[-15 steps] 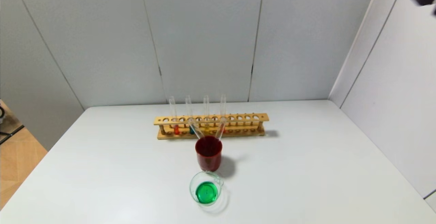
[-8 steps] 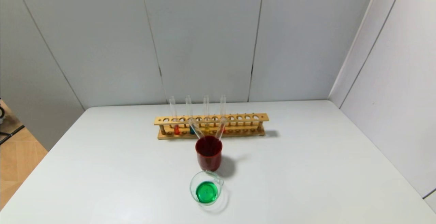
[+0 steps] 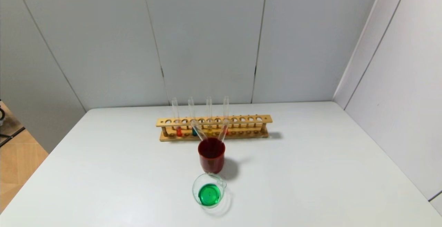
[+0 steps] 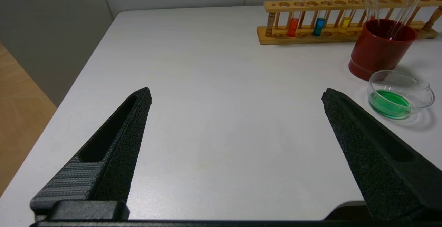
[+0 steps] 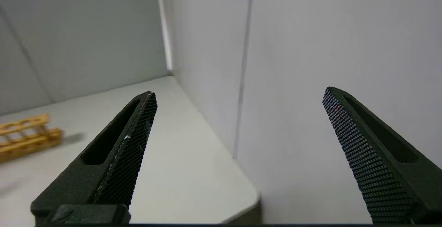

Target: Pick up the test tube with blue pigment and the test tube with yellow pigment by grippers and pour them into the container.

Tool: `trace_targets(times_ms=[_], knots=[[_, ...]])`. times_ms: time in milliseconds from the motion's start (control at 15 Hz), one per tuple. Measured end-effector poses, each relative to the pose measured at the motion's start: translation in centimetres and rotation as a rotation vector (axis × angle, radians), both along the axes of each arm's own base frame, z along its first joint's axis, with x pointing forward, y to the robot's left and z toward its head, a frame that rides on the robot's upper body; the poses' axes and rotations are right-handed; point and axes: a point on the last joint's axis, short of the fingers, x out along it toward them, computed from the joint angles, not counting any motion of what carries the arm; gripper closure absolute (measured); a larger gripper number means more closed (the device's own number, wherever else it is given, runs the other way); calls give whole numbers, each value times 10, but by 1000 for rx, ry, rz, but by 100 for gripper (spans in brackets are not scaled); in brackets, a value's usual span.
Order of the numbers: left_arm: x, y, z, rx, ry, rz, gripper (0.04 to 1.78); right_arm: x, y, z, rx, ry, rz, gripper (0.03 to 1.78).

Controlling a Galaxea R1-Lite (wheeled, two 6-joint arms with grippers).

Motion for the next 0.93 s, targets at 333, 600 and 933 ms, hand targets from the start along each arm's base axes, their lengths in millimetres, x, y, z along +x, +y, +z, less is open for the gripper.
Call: trace_targets(times_ms=[333,600,933], knots=[[0,0,0,0,0,0,7,46,3,-90,39,-71,216,6],[0,0,0,0,0,0,7,65,5,-140,-57,7,292,6],[0,0,0,0,0,0,7,68,9,-161,-83,137,471,6]])
